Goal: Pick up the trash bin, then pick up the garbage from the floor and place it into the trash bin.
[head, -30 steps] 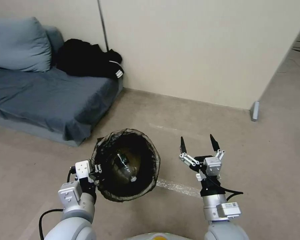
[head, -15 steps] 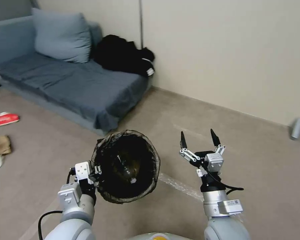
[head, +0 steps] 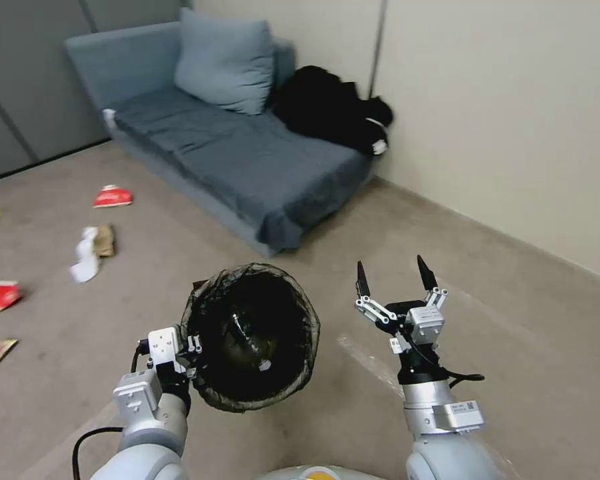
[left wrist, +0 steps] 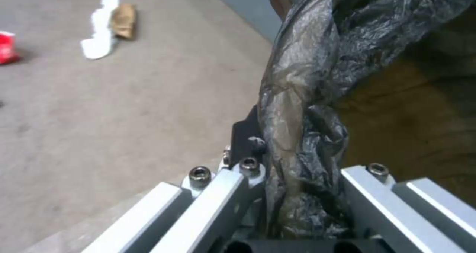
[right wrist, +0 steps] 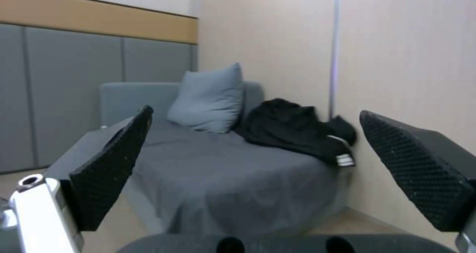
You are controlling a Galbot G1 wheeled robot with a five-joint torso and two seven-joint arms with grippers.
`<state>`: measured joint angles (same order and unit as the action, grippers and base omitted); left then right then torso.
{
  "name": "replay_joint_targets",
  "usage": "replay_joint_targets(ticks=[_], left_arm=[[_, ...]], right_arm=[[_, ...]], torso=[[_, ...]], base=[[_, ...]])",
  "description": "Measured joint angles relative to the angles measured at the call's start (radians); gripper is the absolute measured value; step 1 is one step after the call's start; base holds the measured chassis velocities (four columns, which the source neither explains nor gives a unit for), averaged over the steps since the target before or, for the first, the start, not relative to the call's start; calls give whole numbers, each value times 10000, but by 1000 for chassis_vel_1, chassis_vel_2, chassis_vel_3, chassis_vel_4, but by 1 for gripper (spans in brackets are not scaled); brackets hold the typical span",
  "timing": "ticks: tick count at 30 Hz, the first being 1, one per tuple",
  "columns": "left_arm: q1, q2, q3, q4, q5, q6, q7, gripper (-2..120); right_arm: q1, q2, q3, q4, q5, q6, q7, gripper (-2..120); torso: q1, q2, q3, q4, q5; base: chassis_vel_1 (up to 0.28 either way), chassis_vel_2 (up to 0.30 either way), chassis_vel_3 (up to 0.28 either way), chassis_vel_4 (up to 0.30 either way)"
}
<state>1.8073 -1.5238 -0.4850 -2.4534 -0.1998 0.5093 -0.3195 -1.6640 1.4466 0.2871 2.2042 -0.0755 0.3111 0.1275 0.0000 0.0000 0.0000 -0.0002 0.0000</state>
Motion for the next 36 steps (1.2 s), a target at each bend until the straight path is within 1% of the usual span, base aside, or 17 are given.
replay_joint_targets(ticks=[10, 16, 36], left_arm=[[-28, 16, -16, -71, -8, 4, 11, 1], [-30, 15, -16, -76, -16, 6, 21, 1], [-77, 2, -28, -52, -37, 7, 29, 1]], right_arm=[[11, -79, 3, 28, 25, -22, -121, 100], [4, -70, 1, 29, 25, -42, -150, 100], [12, -26, 6, 27, 23, -98, -204, 100]], torso=[[1, 0, 0, 3, 0], [0, 0, 0, 0, 0], [0, 0, 0, 3, 0]], base=[[127, 133, 130, 127], [112, 124, 112, 116], [126, 126, 131, 127]])
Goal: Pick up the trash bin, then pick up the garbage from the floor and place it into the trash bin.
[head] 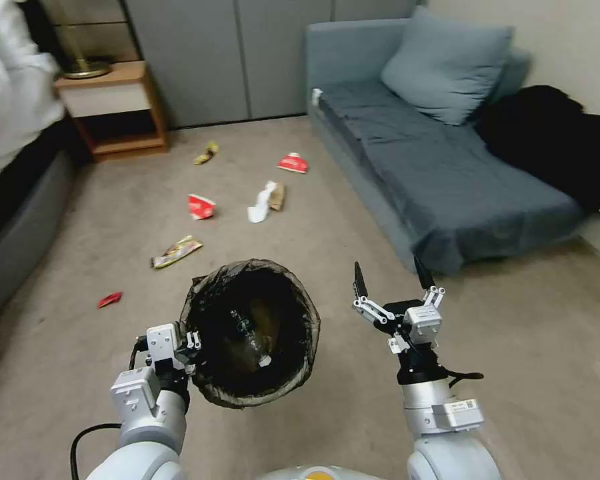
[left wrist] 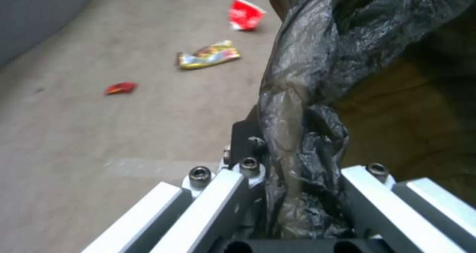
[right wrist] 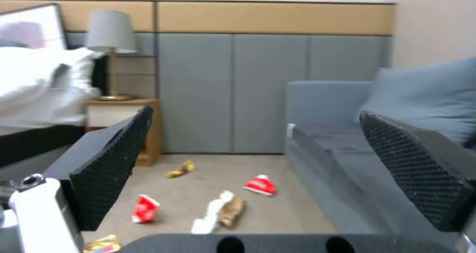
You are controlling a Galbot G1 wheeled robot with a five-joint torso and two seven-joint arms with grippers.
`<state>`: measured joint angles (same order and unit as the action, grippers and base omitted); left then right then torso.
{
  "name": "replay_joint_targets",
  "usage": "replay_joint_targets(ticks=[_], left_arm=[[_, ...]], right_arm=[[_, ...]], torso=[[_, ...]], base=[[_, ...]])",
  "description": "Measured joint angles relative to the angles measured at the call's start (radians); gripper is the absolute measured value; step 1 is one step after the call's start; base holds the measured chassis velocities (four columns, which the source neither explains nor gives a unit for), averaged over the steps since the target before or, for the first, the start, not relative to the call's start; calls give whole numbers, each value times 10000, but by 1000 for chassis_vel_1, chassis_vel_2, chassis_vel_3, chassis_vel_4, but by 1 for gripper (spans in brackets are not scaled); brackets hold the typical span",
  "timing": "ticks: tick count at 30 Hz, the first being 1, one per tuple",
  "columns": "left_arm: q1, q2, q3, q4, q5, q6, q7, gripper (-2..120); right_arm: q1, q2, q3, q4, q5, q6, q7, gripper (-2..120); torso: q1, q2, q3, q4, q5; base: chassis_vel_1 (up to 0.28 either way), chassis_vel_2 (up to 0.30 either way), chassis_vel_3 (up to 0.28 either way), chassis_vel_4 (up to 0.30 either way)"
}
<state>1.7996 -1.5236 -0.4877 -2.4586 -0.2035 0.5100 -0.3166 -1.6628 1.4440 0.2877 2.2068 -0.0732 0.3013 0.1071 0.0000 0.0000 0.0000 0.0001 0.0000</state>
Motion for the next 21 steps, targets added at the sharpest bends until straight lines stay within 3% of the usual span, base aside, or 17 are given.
replay_joint_targets(ticks=[11, 21], left_arm=[[22, -14, 36, 93, 99, -235, 39, 1], [10, -23, 55, 124, 125, -390, 105, 1]], right_arm=[[-45, 34, -2, 20, -32, 50, -90, 100], [-75, 56, 21, 37, -48, 83, -163, 100]], torso=[[0, 0, 0, 2, 0], [0, 0, 0, -1, 0]], base=[[116, 104, 113, 103], [2, 1, 3, 5]])
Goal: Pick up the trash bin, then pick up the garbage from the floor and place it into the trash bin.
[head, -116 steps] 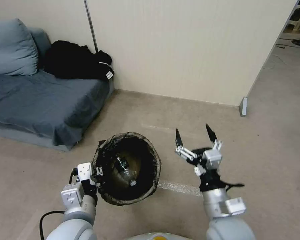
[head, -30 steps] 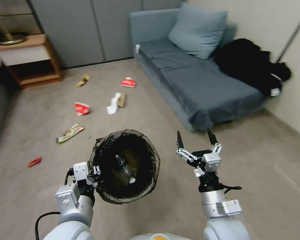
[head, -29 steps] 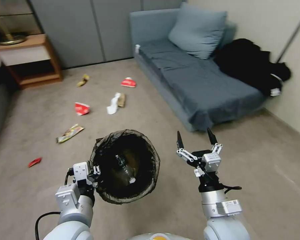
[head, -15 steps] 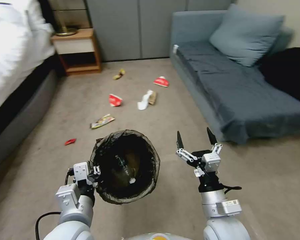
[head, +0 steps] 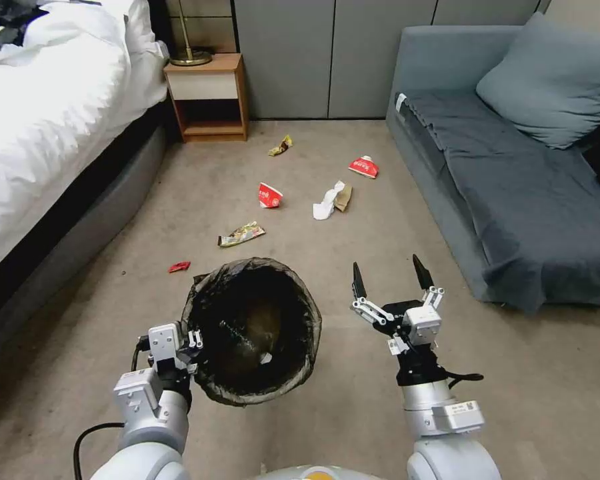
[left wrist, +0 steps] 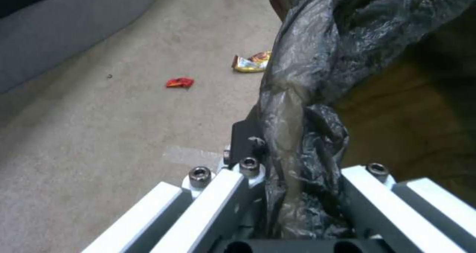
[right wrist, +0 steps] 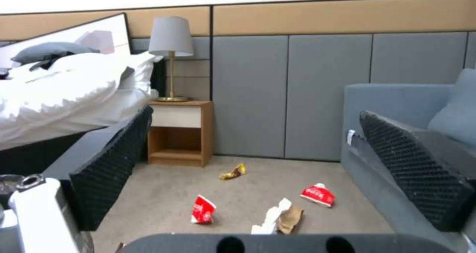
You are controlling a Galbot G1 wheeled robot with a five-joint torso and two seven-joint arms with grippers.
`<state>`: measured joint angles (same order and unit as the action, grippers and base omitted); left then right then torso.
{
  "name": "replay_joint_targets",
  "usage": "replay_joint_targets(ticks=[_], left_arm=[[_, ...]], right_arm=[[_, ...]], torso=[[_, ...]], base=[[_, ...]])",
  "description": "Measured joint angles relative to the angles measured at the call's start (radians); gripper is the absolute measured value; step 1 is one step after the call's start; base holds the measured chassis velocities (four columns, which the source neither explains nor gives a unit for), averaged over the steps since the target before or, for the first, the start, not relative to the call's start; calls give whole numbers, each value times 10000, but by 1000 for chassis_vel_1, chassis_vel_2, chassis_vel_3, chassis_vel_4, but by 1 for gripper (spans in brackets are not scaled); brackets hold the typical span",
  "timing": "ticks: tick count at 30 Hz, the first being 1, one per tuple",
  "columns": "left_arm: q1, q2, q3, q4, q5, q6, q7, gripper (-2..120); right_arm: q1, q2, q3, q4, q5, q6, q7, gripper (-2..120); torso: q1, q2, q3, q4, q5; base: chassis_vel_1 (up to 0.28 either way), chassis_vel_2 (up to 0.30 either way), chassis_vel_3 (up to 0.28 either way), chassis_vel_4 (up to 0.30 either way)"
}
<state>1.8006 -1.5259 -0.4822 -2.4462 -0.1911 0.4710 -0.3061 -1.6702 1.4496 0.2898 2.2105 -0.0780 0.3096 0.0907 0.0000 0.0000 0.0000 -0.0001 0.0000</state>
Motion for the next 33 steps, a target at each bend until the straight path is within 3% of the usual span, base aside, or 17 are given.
replay_joint_targets(ticks=[16, 33], left_arm=[[-60, 11, -13, 30, -1, -34, 0, 1], [-34, 41, -25, 34, 0, -88, 8, 1]], right_arm=[[28, 54, 69, -87, -9, 81, -63, 100], [-3, 40, 78, -84, -32, 82, -81, 100]], torso=[[0, 0, 0, 0, 1], [0, 0, 0, 0, 0]], base=[[-31, 33, 32, -32], [-247, 246, 249, -250]])
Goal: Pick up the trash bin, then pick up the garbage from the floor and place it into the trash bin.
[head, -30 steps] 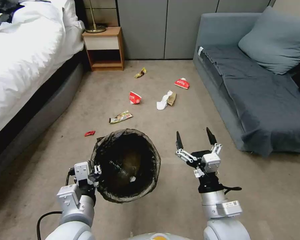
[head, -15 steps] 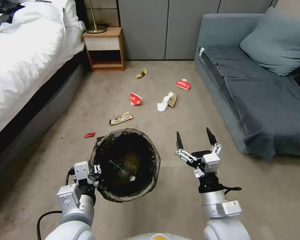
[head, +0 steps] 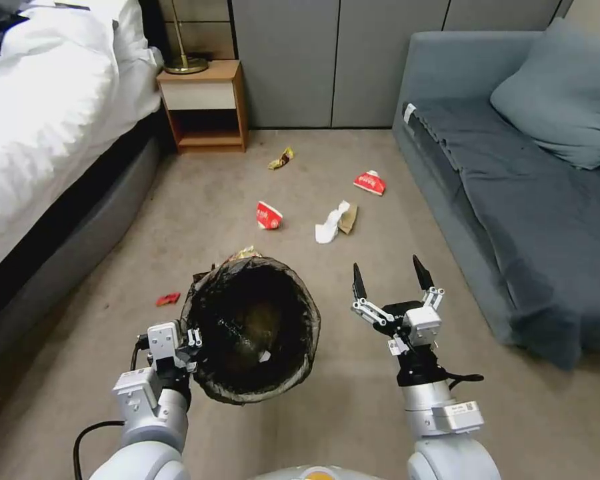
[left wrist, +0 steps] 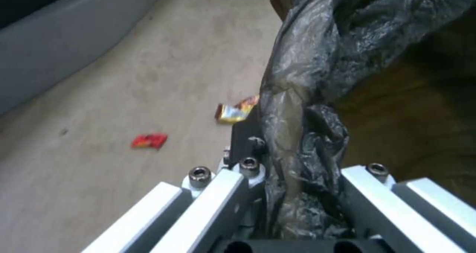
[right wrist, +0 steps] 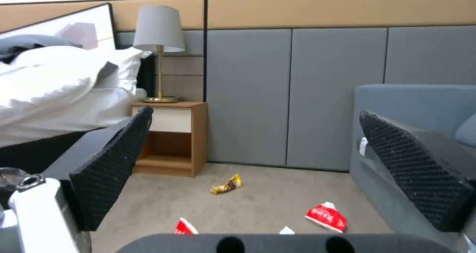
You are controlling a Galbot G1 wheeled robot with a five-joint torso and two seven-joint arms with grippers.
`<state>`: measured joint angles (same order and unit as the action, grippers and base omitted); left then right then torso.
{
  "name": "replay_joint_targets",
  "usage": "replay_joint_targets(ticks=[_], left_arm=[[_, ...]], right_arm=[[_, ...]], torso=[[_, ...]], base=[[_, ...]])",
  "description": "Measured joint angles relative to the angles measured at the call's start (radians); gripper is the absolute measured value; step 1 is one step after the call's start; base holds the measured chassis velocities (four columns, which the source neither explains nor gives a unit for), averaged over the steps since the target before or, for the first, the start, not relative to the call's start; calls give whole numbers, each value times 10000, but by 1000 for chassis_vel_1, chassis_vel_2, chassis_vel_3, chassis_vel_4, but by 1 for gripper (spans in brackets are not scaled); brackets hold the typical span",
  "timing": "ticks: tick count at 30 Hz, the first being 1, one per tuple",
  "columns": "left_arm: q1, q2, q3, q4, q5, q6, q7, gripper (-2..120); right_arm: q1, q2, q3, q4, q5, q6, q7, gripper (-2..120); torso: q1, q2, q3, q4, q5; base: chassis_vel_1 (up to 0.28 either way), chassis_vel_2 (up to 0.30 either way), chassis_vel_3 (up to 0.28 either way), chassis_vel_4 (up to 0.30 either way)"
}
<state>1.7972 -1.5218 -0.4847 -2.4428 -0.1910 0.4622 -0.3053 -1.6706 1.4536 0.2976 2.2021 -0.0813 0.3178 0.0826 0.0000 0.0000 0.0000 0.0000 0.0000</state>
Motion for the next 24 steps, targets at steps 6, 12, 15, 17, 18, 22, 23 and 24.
replay_joint_targets(ticks=[6, 12, 15, 17, 18, 22, 23, 24], left_arm=[[-13, 5, 3, 1, 3, -14, 7, 1], [-86, 8, -4, 29, -6, -24, 9, 1], [-121, 8, -6, 57, -10, -25, 8, 1], [-139, 8, -6, 76, -13, -24, 10, 1], [-139, 8, -6, 76, -13, -24, 10, 1], [-149, 9, -6, 91, -15, -15, 9, 1], [-153, 9, -10, 93, -15, -14, 8, 1], [-154, 9, -15, 93, -14, -12, 4, 1]], right_arm=[[1, -1, -14, 1, -13, -1, -6, 100], [34, -1, -25, 0, -10, -13, -6, 100], [39, 0, -31, -14, -9, -17, -6, 100], [38, -4, -32, -35, -9, -18, -6, 100], [38, -4, -32, -35, -9, -18, -6, 100], [38, -8, -32, -47, -9, -27, 15, 100], [35, -10, -36, -55, -8, -29, 21, 100], [34, -11, -47, -54, -8, -28, 26, 100]], torso=[[1, 1, 1, -1, 3], [1, 0, 1, 0, 7], [1, 0, 1, -1, -3], [1, 0, 0, 1, 1], [1, 0, 0, 1, 1], [0, 2, 0, 0, 1], [0, 1, 0, -1, 2], [1, 1, 0, 3, 1]], base=[[-364, 361, 368, -356], [-363, 365, 371, -366], [-342, 347, 358, -349], [-351, 357, 320, -349], [-361, 357, 321, -350], [-349, 346, 354, -341], [-318, 345, 375, -335], [-318, 323, 340, -335]])
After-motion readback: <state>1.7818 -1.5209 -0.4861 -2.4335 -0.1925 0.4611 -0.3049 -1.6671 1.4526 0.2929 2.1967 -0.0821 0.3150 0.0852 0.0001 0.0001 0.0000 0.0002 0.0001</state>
